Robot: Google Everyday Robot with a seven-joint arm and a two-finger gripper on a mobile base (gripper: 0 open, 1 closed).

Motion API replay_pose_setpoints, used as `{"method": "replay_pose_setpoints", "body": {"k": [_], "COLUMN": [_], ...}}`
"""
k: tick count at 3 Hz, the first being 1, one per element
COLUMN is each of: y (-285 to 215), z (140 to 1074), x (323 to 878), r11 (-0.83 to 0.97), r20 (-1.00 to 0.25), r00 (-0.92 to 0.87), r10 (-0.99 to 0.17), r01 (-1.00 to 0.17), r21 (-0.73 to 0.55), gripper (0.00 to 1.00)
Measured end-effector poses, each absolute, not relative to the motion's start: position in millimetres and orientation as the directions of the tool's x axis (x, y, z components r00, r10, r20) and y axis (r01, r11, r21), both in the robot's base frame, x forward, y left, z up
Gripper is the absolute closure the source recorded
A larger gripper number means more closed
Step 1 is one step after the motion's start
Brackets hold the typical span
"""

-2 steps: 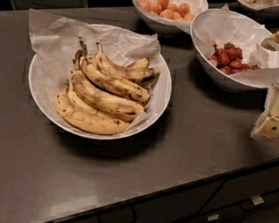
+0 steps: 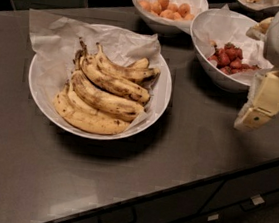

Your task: Pick banana from white bowl

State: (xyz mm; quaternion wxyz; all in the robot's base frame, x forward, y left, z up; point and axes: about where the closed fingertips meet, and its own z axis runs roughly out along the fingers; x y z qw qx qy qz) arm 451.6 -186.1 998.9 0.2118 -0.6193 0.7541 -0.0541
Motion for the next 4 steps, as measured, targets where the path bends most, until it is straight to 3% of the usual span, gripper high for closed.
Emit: {"method": "replay_pose_setpoints", "body": {"k": [2,4], "y": [-110.3,-94.1], "z": [1013.0,1010.0], "x": [502.6,507.6], "r11": [0.104,0.091], "r20": [-0.341,-0.362], "r00": [0.039,0.066], "r10": [-0.939,-0.930], "r01": [-0.915,-0.912], "r21": [-0.391,-0.401], "gripper": [0.00,0.00]}}
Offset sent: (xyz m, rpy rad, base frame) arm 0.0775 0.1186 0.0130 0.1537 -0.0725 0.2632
